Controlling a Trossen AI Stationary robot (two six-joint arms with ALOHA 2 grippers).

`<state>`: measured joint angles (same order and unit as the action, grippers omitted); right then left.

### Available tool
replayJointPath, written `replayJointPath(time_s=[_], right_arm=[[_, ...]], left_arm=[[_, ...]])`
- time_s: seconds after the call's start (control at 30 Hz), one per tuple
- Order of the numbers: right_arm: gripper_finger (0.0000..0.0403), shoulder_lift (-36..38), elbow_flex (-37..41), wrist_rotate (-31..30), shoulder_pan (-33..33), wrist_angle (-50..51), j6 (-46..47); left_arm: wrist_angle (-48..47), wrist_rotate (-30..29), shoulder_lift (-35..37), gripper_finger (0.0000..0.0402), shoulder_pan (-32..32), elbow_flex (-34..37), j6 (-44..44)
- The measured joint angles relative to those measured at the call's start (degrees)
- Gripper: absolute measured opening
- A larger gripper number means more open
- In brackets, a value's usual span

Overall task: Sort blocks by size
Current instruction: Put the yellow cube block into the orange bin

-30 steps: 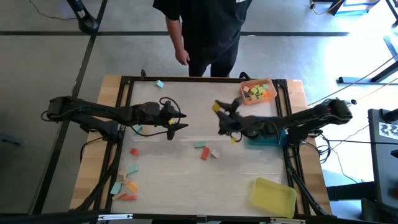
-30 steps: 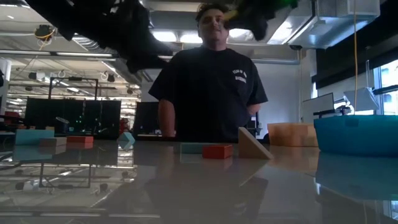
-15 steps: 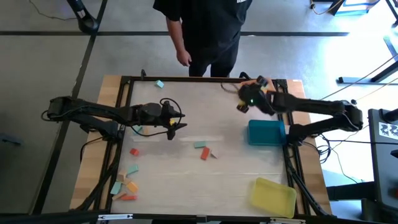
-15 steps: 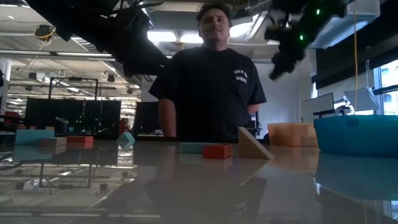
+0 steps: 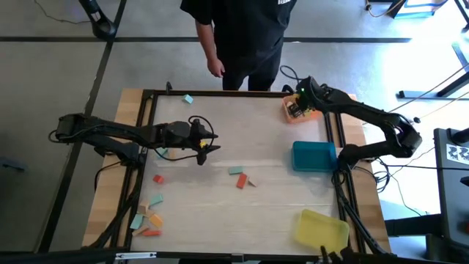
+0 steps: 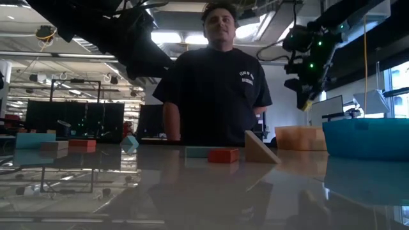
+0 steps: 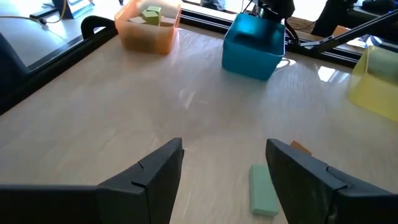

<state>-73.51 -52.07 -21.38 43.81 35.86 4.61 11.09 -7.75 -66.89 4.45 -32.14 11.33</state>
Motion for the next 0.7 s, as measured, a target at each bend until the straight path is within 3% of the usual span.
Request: replayJointPath(time_s=[0.27,0.5,0.7], right_arm=[[0.0141,-4.4,0.0,0.0,6.8,-1.9,0.3],[0.0143,-8.5,0.0,-0.9,8.9,-5.2,0.0],[0.0191,-10.0,0.0,-2.1,8.8,-5.4,-0.7]], left_arm=[[0.0,0.0,0.0,0.0219,0.0,0.0,0.0],[0.0,0.0,0.0,0.0219,0.0,0.0,0.0],[-0.3,0.0,0.0,0.0219,0.0,0.0,0.0]])
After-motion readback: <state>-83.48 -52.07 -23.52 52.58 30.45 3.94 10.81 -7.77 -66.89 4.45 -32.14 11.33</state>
